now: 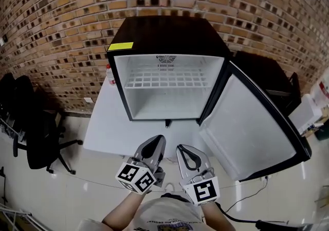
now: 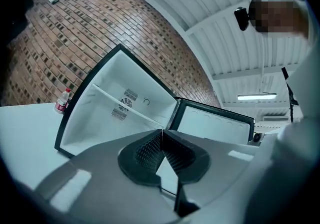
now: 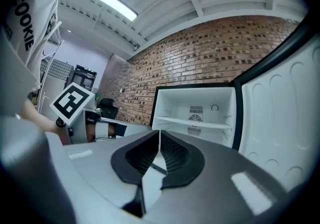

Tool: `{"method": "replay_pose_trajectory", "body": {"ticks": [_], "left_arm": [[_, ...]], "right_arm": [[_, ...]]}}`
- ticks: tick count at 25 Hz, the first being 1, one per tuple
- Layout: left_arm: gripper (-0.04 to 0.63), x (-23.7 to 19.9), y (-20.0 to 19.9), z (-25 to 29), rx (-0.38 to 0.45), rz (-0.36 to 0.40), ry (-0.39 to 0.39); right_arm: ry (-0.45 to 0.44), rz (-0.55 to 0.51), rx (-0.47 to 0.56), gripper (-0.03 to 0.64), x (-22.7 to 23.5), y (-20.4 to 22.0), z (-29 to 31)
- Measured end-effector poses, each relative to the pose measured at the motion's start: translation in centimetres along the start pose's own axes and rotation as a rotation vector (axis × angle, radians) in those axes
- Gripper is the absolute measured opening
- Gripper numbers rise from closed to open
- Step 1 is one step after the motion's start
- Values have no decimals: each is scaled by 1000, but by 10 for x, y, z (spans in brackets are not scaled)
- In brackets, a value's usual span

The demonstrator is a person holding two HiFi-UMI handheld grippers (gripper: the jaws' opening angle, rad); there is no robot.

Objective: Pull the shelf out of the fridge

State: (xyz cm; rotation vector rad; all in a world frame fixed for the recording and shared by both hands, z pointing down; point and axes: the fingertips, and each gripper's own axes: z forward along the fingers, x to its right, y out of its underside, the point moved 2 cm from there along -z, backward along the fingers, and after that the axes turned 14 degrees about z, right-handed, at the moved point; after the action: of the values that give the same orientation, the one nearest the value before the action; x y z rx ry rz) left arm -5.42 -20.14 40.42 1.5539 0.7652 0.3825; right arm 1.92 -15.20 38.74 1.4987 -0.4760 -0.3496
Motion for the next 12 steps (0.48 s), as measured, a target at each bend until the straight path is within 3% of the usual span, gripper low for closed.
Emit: {"method": "replay_pose_trajectory", "body": {"ticks": [3, 8, 12], "left_arm": [[0, -18, 2, 22, 21, -69, -32], [18, -52, 3, 52, 87, -267, -74], [48, -79, -3, 77, 152, -487, -119]], "right_arm": [[-10, -10, 4, 15, 14, -2, 15], [-30, -29, 12, 15, 30, -4, 32], [-32, -27, 5, 15, 41, -2, 39]]}}
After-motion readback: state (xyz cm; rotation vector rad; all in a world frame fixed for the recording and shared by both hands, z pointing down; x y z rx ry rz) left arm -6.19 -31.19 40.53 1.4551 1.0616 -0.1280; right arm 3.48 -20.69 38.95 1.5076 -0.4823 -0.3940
